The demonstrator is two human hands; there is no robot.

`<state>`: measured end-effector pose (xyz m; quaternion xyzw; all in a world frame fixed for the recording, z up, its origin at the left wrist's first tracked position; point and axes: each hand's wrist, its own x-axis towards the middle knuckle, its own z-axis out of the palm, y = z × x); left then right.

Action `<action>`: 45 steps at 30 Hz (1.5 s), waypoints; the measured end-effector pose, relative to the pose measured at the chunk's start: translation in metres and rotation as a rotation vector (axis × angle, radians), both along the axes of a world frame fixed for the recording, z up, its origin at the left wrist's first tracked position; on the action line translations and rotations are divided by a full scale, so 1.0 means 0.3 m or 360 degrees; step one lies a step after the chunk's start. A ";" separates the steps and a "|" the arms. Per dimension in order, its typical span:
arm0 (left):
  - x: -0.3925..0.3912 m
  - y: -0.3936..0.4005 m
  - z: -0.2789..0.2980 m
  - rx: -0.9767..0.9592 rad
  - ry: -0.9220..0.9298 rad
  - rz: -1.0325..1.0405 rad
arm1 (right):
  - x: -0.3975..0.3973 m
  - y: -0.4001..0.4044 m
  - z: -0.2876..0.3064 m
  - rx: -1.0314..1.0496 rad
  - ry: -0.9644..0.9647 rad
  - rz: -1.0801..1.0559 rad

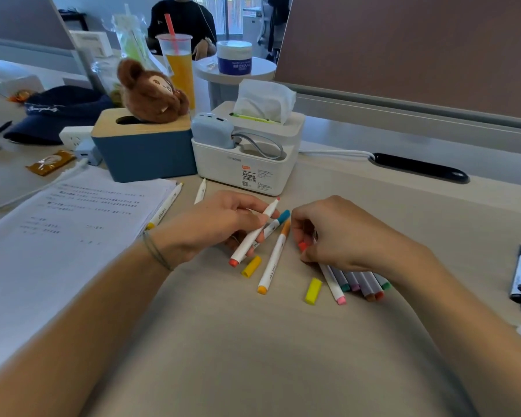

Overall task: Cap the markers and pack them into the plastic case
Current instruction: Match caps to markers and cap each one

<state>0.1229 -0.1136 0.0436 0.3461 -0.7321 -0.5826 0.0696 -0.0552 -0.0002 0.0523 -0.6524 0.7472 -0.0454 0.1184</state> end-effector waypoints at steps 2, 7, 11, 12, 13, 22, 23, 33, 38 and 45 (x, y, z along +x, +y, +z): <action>0.003 0.002 0.000 -0.0013 0.0004 -0.0003 | -0.014 -0.006 -0.002 -0.0131 -0.0227 -0.0106; -0.002 0.005 0.003 -0.0042 -0.0033 -0.0009 | -0.052 -0.007 0.011 -0.0714 -0.1263 -0.0666; -0.008 0.006 0.004 -0.0122 -0.0072 -0.0034 | -0.053 -0.005 0.013 -0.0762 -0.1514 -0.0814; -0.008 0.007 0.004 -0.0125 -0.0070 -0.0044 | -0.051 -0.005 0.013 -0.0765 -0.1515 -0.0813; -0.007 0.008 0.004 -0.0120 -0.0063 -0.0056 | -0.048 -0.005 0.013 -0.0768 -0.1503 -0.0808; -0.006 0.015 0.010 -0.0134 -0.0002 -0.0084 | -0.025 -0.006 0.014 -0.0724 -0.1512 -0.0675; -0.005 0.016 0.011 -0.0134 0.0013 -0.0085 | -0.021 -0.007 0.013 -0.0720 -0.1528 -0.0657; -0.013 0.029 0.003 -0.0128 0.0283 0.0106 | 0.070 -0.016 -0.025 -0.0689 -0.1626 -0.0547; -0.013 0.042 0.000 -0.0184 0.0339 0.0056 | 0.105 -0.017 -0.049 -0.0815 -0.1493 -0.0551; -0.021 0.062 0.000 -0.0224 0.0341 -0.0013 | 0.087 -0.012 -0.027 -0.0834 -0.1386 -0.0512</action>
